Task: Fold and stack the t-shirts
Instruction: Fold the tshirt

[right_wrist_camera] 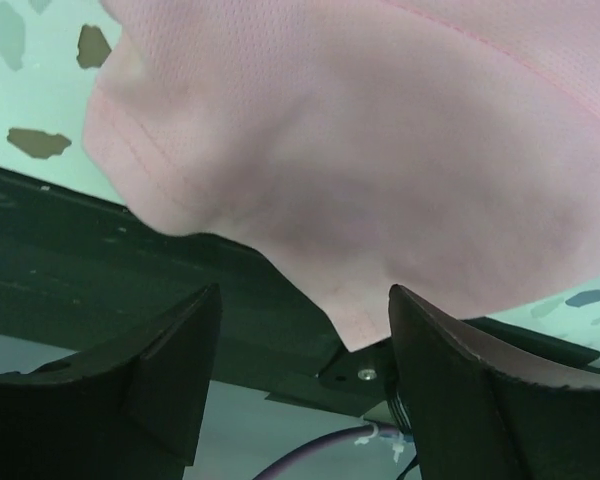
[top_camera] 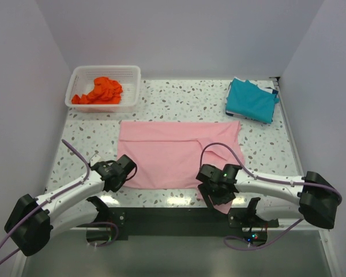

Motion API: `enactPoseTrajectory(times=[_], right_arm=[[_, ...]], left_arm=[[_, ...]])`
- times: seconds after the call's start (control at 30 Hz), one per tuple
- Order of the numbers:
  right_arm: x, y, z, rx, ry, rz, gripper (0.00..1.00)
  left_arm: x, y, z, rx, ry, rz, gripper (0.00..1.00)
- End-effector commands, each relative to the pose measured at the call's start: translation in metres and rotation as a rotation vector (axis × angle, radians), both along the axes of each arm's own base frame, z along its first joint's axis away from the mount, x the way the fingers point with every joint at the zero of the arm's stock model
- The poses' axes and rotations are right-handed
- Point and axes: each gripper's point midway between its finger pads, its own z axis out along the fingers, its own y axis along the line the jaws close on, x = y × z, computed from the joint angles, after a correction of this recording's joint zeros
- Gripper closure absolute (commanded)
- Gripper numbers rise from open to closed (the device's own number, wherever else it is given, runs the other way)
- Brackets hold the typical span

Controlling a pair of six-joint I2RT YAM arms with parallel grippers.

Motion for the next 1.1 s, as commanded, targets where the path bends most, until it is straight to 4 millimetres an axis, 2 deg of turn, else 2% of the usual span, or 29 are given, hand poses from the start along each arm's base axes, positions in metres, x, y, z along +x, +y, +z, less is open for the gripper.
enactPoseTrajectory(times=[0.0,0.07,0.13,0.27,0.53,0.63,0.8,0.83,0.9,1.07], right_arm=[[0.005,0.011,-0.009,0.021,-0.017,-0.023,0.32],[0.007,0.008,-0.011,0.002,-0.024,-0.029,0.36],[0.005,0.003,-0.016,-0.015,-0.020,-0.045,0.45],[-0.001,-0.003,-0.027,-0.047,0.004,-0.065,0.52],[0.003,-0.009,-0.028,-0.046,-0.027,-0.109,0.77],[0.006,-0.010,-0.027,-0.041,-0.039,-0.133,1.00],[0.015,-0.011,-0.015,-0.037,-0.075,-0.158,1.00],[0.021,0.001,-0.004,0.015,-0.089,-0.163,1.00],[0.028,0.005,0.010,0.038,-0.122,-0.166,1.00],[0.053,-0.002,0.031,0.020,-0.186,-0.192,1.00]], left_arm=[[0.006,-0.001,0.002,-0.005,-0.030,-0.009,1.00],[0.005,-0.002,-0.001,-0.013,-0.021,-0.017,1.00],[0.004,-0.003,-0.003,-0.015,-0.015,-0.019,1.00],[0.006,-0.003,0.000,-0.012,-0.022,-0.022,1.00],[0.004,-0.003,0.000,-0.015,-0.017,-0.016,1.00],[0.004,-0.003,0.002,-0.017,-0.019,-0.019,1.00],[0.007,-0.004,0.009,-0.024,-0.040,-0.025,1.00],[0.013,-0.006,0.016,-0.024,-0.063,-0.032,1.00],[0.018,-0.007,0.022,-0.023,-0.079,-0.036,1.00],[0.029,-0.011,0.037,-0.019,-0.117,-0.042,1.00]])
